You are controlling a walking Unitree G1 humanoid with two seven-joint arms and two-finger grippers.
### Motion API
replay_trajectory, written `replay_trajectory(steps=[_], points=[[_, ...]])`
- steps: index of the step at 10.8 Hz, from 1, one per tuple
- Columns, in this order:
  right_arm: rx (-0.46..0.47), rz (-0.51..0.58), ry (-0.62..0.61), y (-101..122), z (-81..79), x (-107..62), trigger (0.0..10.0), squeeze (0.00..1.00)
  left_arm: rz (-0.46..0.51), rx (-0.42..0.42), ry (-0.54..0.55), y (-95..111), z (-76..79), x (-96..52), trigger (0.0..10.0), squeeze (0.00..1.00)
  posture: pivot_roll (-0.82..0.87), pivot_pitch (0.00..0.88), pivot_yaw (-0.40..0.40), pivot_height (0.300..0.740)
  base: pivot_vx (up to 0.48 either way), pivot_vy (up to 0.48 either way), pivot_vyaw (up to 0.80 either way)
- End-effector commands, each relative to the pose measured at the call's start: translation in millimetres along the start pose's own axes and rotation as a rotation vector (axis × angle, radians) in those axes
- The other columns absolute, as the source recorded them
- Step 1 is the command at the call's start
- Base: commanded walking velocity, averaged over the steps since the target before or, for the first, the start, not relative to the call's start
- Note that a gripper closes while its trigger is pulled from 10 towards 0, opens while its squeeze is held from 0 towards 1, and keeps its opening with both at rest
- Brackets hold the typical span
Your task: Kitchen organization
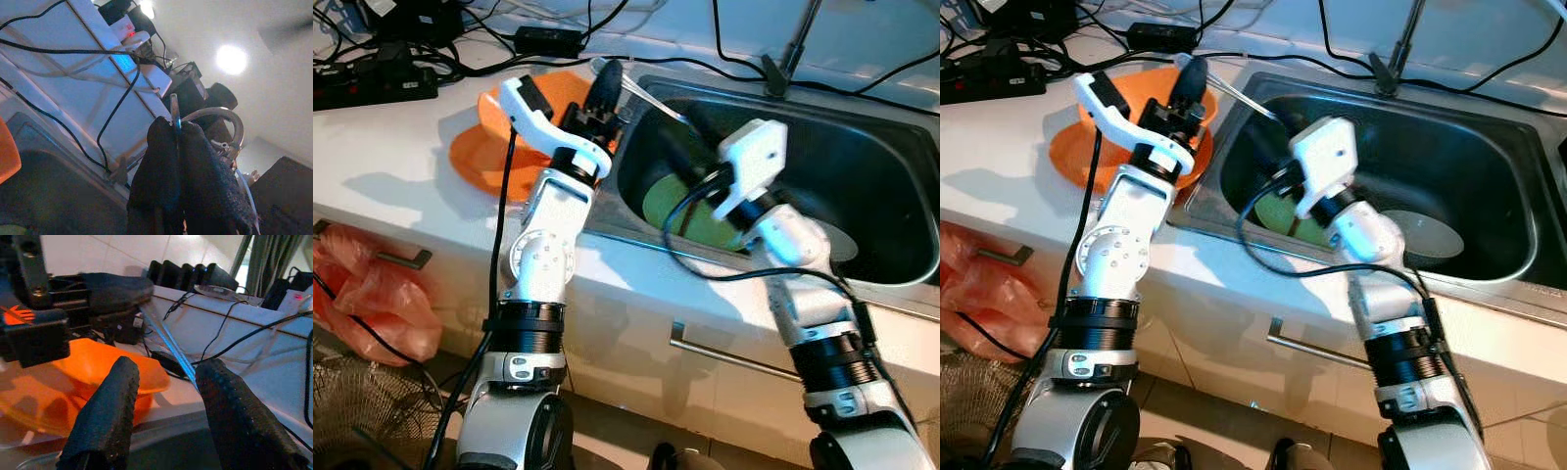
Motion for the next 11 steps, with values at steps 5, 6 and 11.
replay_trajectory(steps=[5, 6, 11], points=[[-0.071, 0.011, 0.007, 3, -4.2, 1.7, 10.0, 0.0, -0.13, 0.046, -0.066, -37, 21.5, -0.4, 10.0, 0.0, 0.02, 0.122, -0.033, 0.74, 0.0, 0.0, 0.0], [-0.079, 0.004, -0.003, 1, -2.2, 1.6, 10.0, 0.0, -0.14, 0.054, -0.079, -39, 23.6, -1.2, 10.0, 0.0, 0.02, 0.121, -0.033, 0.74, 0.0, 0.0, 0.0], [-0.117, -0.045, -0.126, -7, 20.0, 1.1, 10.0, 0.0, -0.155, 0.08, -0.125, -41, 31.0, -4.7, 10.0, 0.0, 0.03, 0.12, -0.039, 0.74, 0.0, 0.0, 0.0]])
Point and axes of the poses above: a point about 5 cm out from each wrist's last joint towards the gripper, its own x axis pointing out of the wrist towards the gripper, its own y axis along the axis of the wrist's last joint, z = x × y, the point moved 5 cm from there along x, pointing out of the wrist towards the gripper, and after that the axes turned 3 degrees about x, right-handed, at the moved point
